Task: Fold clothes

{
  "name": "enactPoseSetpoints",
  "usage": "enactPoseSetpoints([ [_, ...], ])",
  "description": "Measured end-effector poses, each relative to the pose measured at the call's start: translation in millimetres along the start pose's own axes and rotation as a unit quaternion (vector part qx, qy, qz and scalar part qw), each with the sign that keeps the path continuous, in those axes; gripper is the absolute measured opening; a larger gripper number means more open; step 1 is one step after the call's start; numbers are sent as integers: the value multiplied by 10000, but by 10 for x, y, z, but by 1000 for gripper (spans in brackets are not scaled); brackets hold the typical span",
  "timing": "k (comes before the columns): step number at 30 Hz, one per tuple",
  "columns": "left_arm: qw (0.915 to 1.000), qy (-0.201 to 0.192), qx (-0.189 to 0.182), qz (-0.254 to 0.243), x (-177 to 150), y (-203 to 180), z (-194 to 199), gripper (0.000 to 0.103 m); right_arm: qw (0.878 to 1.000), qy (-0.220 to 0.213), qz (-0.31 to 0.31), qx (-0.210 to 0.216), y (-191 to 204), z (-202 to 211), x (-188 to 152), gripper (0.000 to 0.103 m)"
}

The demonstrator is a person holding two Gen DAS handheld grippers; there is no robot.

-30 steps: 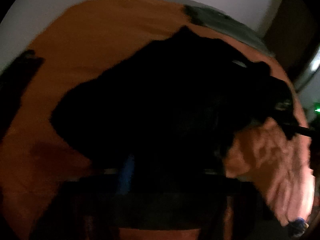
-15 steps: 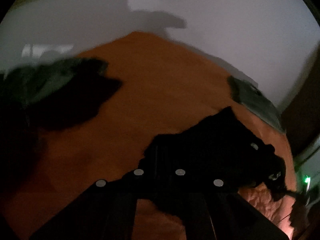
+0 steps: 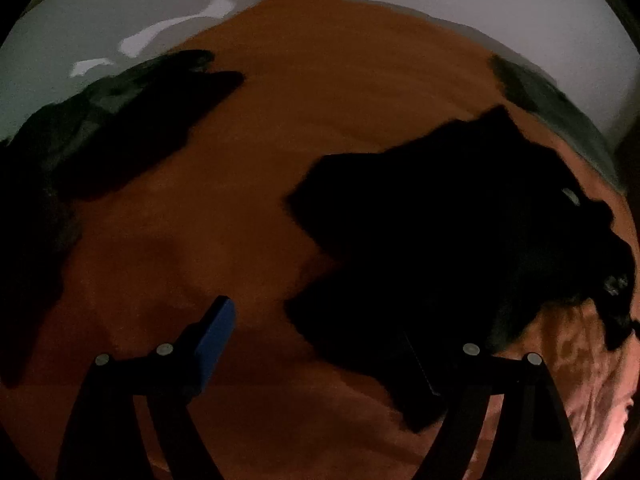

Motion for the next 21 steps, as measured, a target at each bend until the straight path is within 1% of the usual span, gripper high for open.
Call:
enactPoseSetpoints([
  [1, 9994, -31, -338, 14, -13, -39, 21, 83, 9999, -88, 4, -144, 4, 8, 25, 86],
  [2, 9961, -45, -882, 67, -31, -62, 38, 83, 9997, -57, -25, -238, -3, 12, 9, 86],
  [3, 9893, -56, -1452, 125, -48, -82, 57, 83, 9994, -22, -54, -330, -9, 16, -8, 86],
  [4, 9800, 101, -1958, 334, -79, -86, 49, 83, 9993, -13, -70, -362, 6, -11, -7, 86],
  [6, 9702, 640, -2128, 961, -177, -14, -34, 83, 9989, -182, -69, -432, 12, 0, 27, 86],
  [7, 9717, 915, -1866, 1126, -222, 25, -90, 83, 9985, -267, -68, -467, 15, 6, 45, 86],
  [8, 9789, 1073, -1370, 1070, -251, 65, -128, 83, 9981, -358, -42, -502, 24, 26, 37, 86],
  [10, 9909, 905, -734, 671, -257, 89, -72, 82, 9969, -600, 9, -518, 53, 79, 34, 86],
  [11, 9947, 778, -463, 496, -223, 99, -36, 82, 9962, -732, 25, -472, 55, 174, 8, 86],
  [12, 9963, 627, -379, 450, -200, 113, 12, 82, 9954, -850, 37, -448, 79, 191, 27, 86],
  [14, 9983, 310, -248, 424, -170, 138, 104, 82, 9958, -800, 69, -436, 88, 202, 49, 86],
  [17, 9986, -153, -117, 493, -132, 167, 239, 82, 9977, -120, 528, -395, 181, 35, 14, 86],
  [18, 9984, -202, -122, 515, -100, 151, 244, 82, 9969, 109, 682, -381, 211, -20, 2, 86],
  [19, 9984, -229, -133, 500, -71, 148, 234, 82, 9961, 237, 791, -319, 241, -54, -17, 86],
  [20, 9984, -256, -146, 480, -42, 148, 223, 82, 9965, 224, 770, -249, 242, -66, -15, 86],
  [21, 9987, -329, -64, 379, -45, 165, 229, 82, 9968, 208, 746, -179, 241, -78, -12, 86],
])
Point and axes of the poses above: each gripper's, at about its wrist camera, not at the fingertips, and z roughly against the way its jaws point, y to its left, x to its top, the point moved 3 cm from there along -z, roughly the way its jaws point, and after that the axes turned 3 degrees about -y, right-handed, at the moved point
